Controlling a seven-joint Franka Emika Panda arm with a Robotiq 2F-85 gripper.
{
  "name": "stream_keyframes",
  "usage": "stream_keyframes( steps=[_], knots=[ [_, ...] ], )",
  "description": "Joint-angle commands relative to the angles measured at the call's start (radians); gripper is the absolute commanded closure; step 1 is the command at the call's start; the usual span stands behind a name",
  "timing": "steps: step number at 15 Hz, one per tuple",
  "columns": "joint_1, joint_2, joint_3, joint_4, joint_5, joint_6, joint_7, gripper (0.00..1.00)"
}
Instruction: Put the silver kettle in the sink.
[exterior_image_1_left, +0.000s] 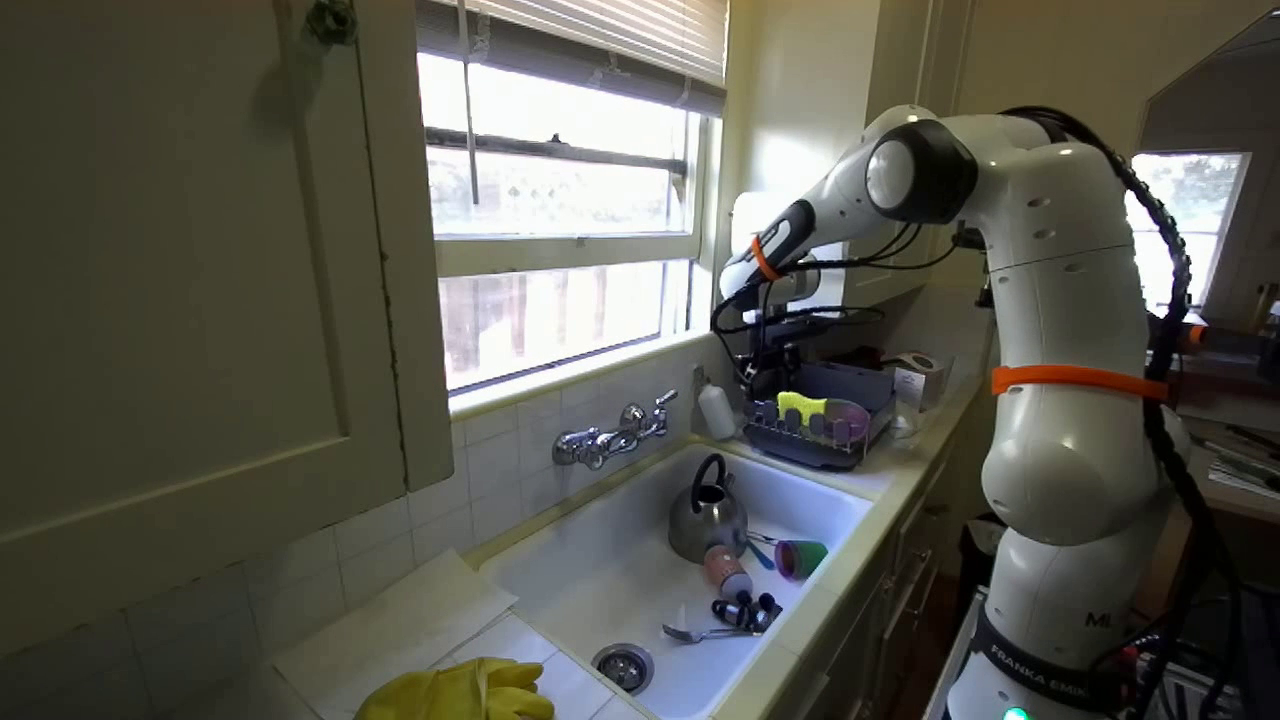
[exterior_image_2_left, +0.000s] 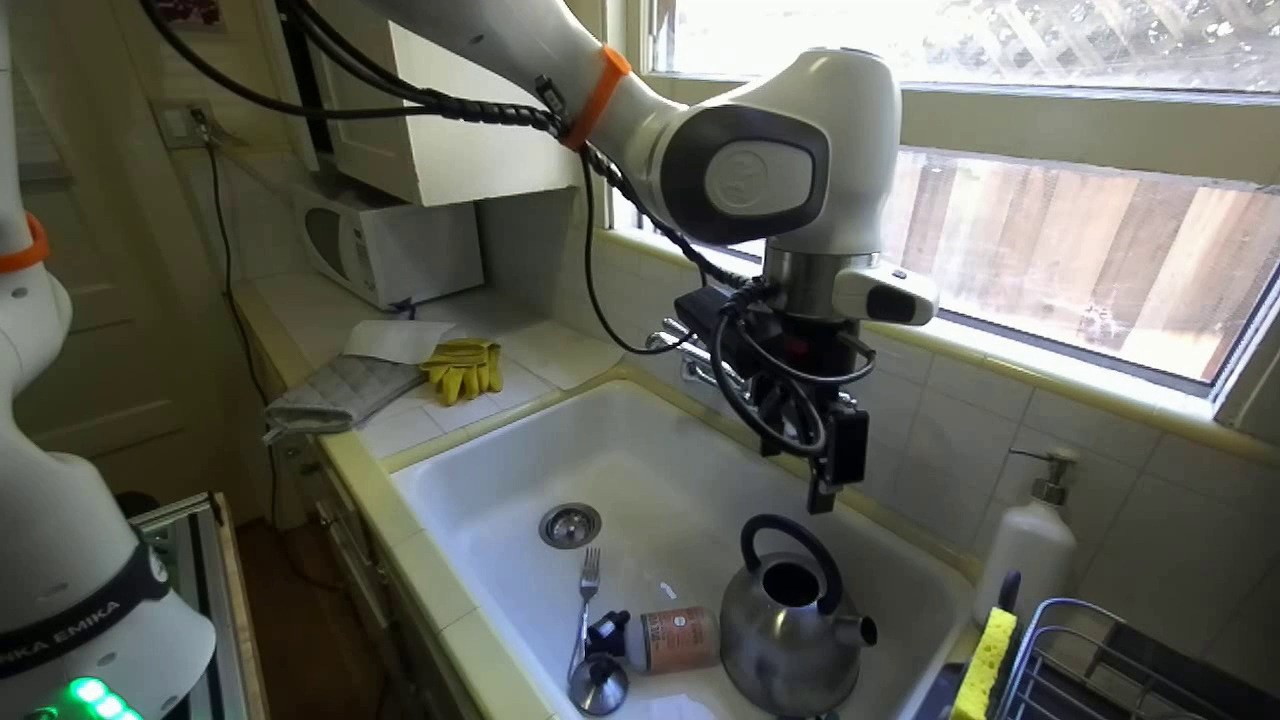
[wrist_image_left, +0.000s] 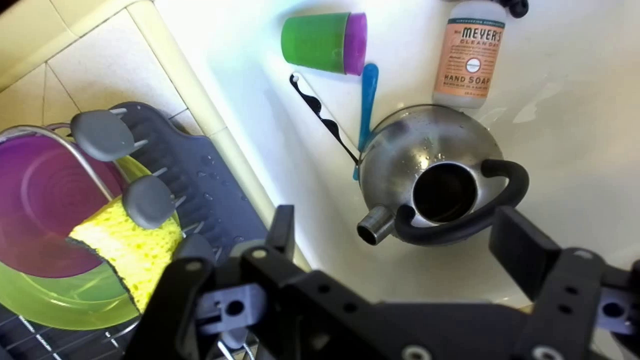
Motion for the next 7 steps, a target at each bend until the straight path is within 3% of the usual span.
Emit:
stream_keyframes(
  steps=[1, 7],
  knots=[
    [-0.017, -0.004, 0.020, 0.003, -0.006, -0.005, -0.002, 0.00],
    [-0.019, -0.007, 0.023, 0.002, -0.006, -0.006, -0.012, 0.00]
  ],
)
